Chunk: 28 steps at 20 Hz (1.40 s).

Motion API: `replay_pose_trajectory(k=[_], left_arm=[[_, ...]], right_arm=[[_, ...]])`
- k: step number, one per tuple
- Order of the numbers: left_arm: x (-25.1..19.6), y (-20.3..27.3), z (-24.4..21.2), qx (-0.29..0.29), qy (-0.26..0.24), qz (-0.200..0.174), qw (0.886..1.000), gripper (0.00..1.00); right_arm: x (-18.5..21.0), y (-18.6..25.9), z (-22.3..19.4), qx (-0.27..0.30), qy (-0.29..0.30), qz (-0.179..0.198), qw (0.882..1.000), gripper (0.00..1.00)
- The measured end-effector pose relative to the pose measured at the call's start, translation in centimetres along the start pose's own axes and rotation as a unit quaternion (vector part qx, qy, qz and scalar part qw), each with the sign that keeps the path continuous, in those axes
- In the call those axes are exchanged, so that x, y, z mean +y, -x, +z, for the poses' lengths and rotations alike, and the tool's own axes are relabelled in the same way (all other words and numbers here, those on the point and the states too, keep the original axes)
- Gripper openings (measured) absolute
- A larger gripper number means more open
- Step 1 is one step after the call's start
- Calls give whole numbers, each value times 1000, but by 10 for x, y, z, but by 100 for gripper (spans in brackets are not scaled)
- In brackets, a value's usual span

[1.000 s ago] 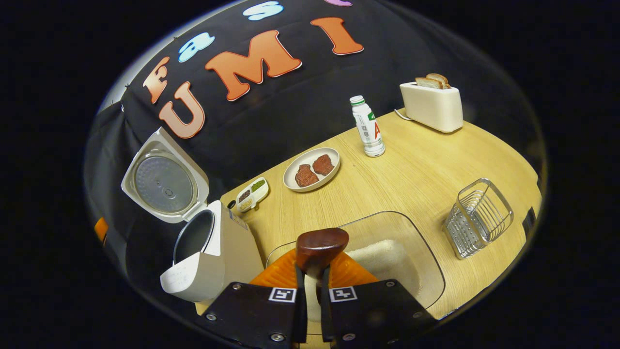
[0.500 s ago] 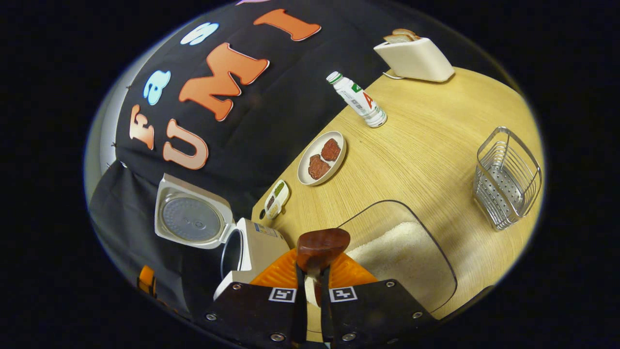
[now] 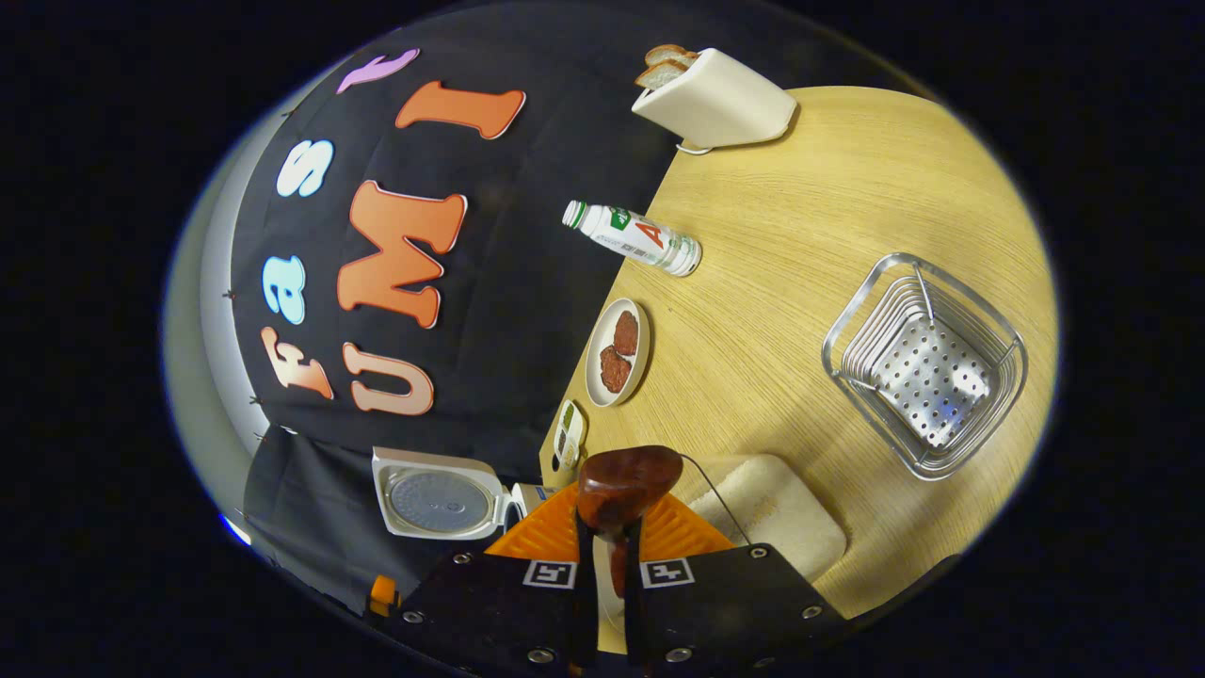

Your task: Close the left gripper, press the button to open the rice cooker; take a wooden spoon from the chopstick holder with the right hand, scoop a spoonful of rice and pour it into the rice cooker, then put the wooden spoon back into the chopstick holder.

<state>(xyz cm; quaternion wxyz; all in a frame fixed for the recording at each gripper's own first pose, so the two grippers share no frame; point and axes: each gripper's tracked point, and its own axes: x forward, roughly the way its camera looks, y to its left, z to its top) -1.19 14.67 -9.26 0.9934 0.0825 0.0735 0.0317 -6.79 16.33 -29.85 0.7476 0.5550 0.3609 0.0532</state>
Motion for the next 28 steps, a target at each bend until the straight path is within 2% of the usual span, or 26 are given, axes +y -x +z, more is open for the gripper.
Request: replay_pose_trajectory(k=[5,6,7,14,20,21,23,28], left_arm=[[-14,-1,6,-9,5,-7,1000,98],[-14,-2,7,-11,8,-5,1000,94],[-13,-3,8,-12,12,-4,1000,100],[6,-2,4,-15,26,19,999,98],[45,-2,-7,-12,33,54,998,98],[52,-1,-10,-10,35,60,998,95],[65,-2,-18,-4,43,71,997,98],[100,0,-38,13,43,98,994,95]], right_arm=[[26,11,19,-4,-56,46,997,10],[33,13,21,-4,-69,58,996,11],[40,13,24,-3,-81,69,994,11],[114,2,25,22,-128,147,981,10],[169,-39,-11,67,-109,157,979,10],[177,-46,-19,76,-107,158,979,10],[194,-62,-36,93,-97,158,978,11],[228,-102,-75,115,-48,145,981,10]])
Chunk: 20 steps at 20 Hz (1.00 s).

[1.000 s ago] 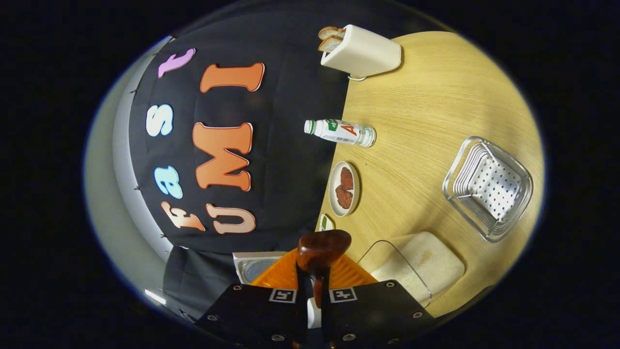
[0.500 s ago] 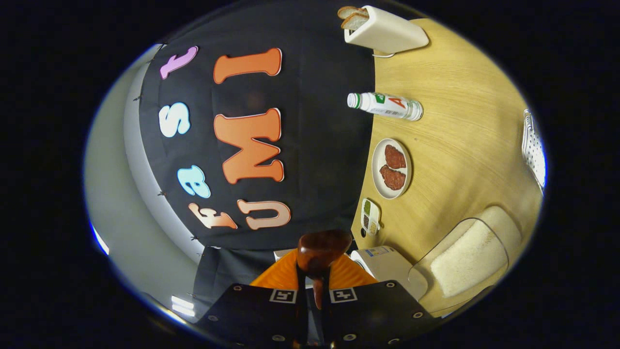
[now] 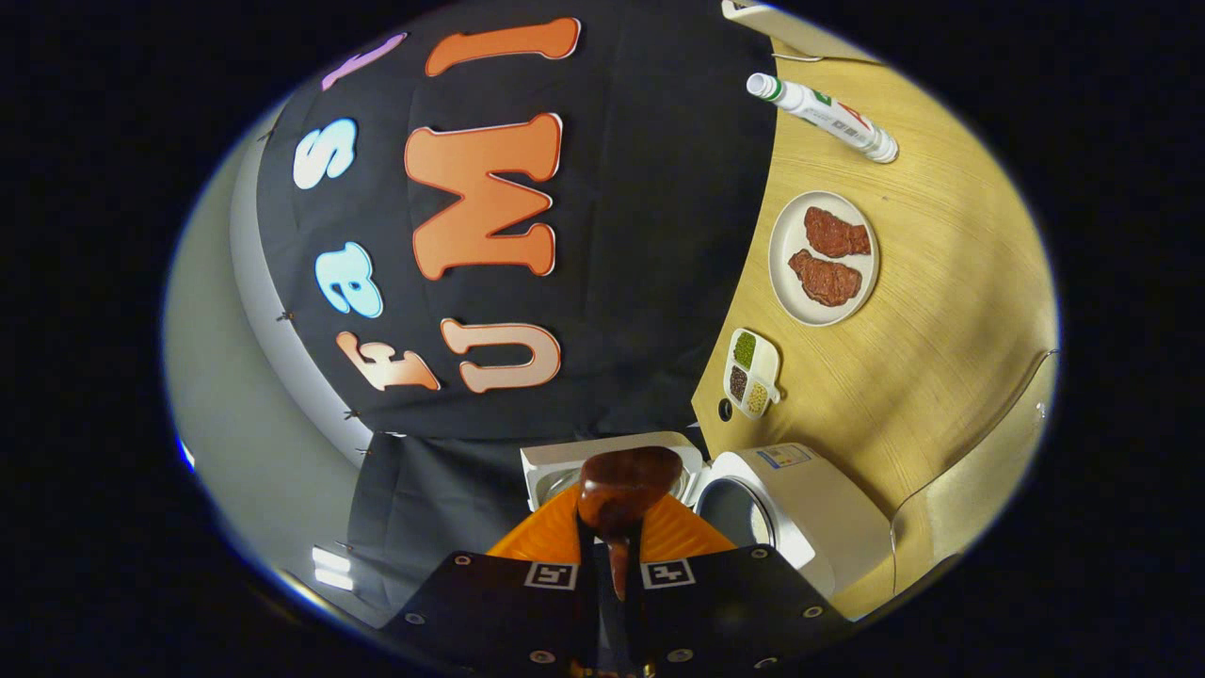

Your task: Close the left gripper, press the button to open the rice cooker; take a wooden spoon from the chopstick holder with the right hand, scoop a spoonful of rice and pour it into the rice cooker, then put the wooden spoon back into the chopstick holder.

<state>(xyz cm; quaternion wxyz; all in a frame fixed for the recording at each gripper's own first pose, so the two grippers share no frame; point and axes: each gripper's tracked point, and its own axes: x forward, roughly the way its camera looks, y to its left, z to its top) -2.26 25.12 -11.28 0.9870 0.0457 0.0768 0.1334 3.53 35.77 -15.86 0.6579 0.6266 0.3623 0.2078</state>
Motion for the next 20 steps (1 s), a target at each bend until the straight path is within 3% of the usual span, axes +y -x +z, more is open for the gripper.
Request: replay_pose_trajectory(k=[5,9,14,20], left_arm=[[32,-2,-17,15,7,26,1000,98],[48,-3,-30,31,14,41,999,98],[58,-6,-43,48,13,48,998,95],[58,-10,-52,58,13,43,997,95]], right_arm=[[5,-43,-24,13,83,-35,996,11],[-2,-65,-37,17,170,-73,983,10],[-12,-72,-47,15,295,-108,949,10],[-5,-77,-58,11,407,-113,906,10]])
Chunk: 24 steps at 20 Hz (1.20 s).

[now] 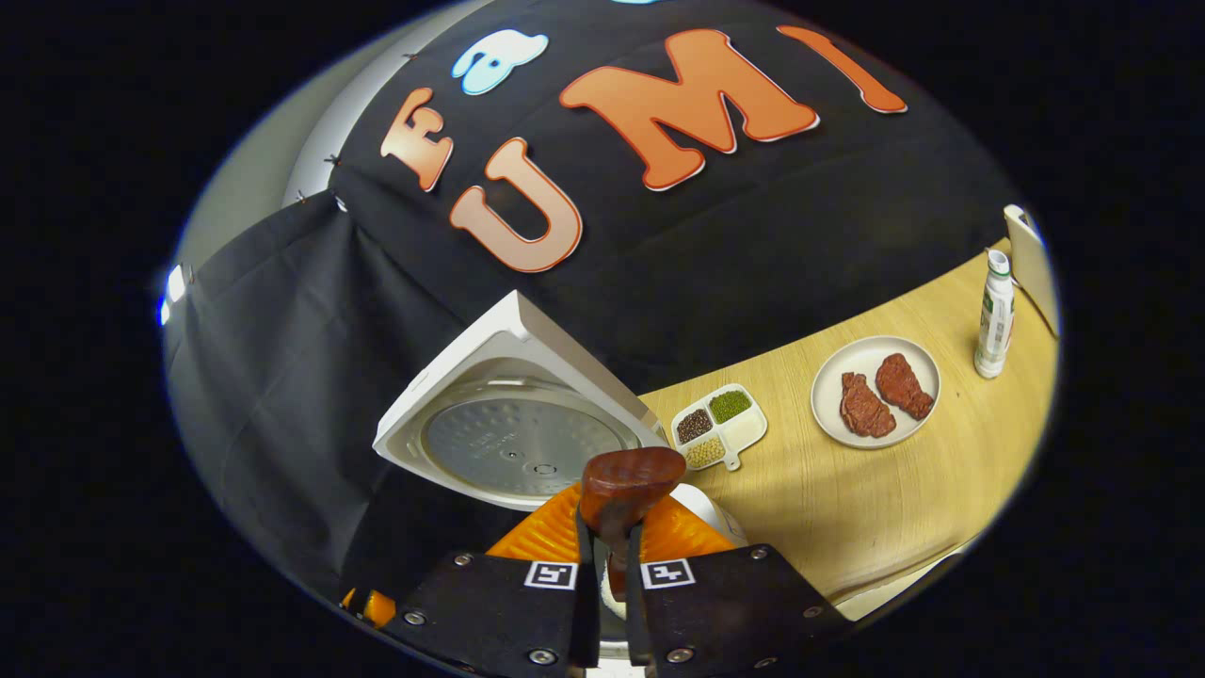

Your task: Close the left gripper, press the button to open the rice cooker; take a wooden spoon from the chopstick holder with the right hand, scoop a spoonful of rice and pour it into the rice cooker, then put the wooden spoon back into the chopstick holder.

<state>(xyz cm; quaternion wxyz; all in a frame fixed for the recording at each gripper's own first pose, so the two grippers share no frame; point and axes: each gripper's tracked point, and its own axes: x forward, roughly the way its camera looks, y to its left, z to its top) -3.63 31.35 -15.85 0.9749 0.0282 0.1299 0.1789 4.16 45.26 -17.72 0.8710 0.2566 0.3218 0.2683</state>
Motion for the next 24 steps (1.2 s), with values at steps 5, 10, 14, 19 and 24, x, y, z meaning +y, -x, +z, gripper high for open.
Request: replay_pose_trajectory(k=[5,10,14,19,24], left_arm=[[-4,-4,-2,3,-3,-7,1000,95],[-15,-2,-5,5,3,-21,1000,95],[-17,0,-8,6,1,-23,1000,95],[-19,2,-7,2,-2,-25,1000,95],[-23,6,-4,-2,-3,-23,1000,95]], right_arm=[[14,4,9,-17,53,7,998,10],[29,8,19,-40,117,18,992,10],[52,14,23,-56,181,33,981,10],[76,23,29,-86,253,51,962,10],[86,33,30,-108,306,57,944,11]])
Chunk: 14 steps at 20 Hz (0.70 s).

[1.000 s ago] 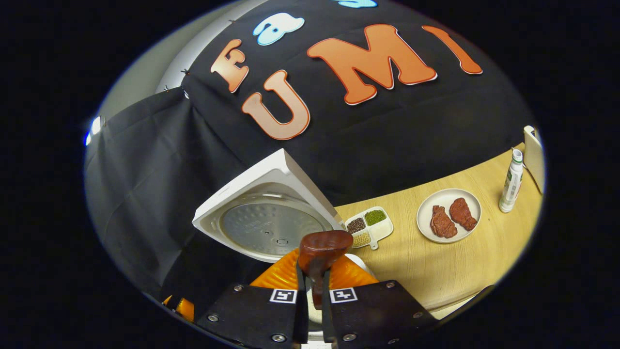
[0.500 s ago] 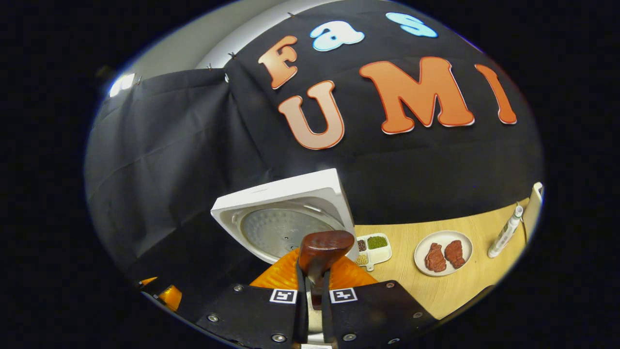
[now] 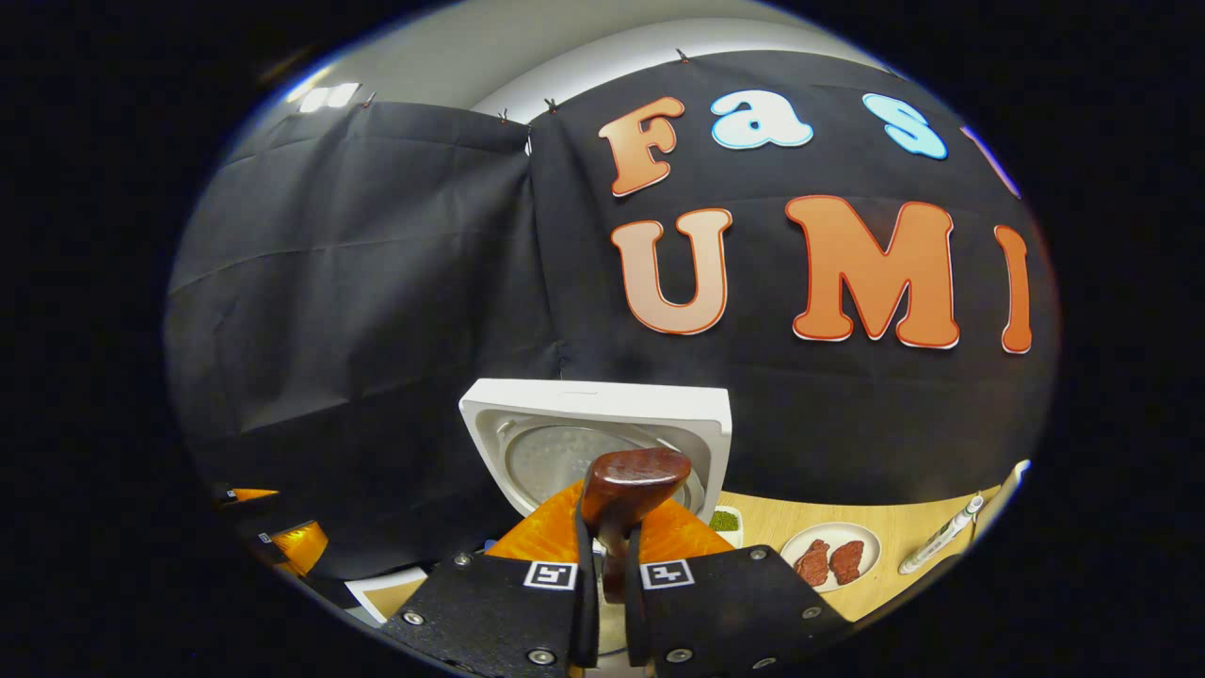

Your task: Close the left gripper, press the button to open the rice cooker; take a wooden spoon from the chopstick holder with the right hand, scoop a spoonful of rice and pour it into the rice cooker, then put the wooden spoon back into the chopstick holder.

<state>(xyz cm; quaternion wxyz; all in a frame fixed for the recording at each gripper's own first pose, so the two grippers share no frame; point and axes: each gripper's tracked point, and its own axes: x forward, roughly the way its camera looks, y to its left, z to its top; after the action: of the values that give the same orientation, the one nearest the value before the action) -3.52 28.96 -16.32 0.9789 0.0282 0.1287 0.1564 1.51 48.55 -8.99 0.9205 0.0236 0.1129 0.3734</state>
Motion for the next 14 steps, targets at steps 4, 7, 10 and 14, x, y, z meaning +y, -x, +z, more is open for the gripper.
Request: replay_pose_trajectory(k=[4,7,10,14], left_arm=[[-5,4,1,-3,-3,1,1000,95],[-9,10,4,-7,-6,10,1000,98],[-20,22,12,-16,-3,16,1000,95],[-43,39,17,-27,-6,18,999,98]], right_arm=[[11,10,14,-26,52,20,998,11],[26,20,20,-50,91,42,994,11],[30,25,14,-53,115,56,990,11],[6,50,14,-52,85,62,993,10]])
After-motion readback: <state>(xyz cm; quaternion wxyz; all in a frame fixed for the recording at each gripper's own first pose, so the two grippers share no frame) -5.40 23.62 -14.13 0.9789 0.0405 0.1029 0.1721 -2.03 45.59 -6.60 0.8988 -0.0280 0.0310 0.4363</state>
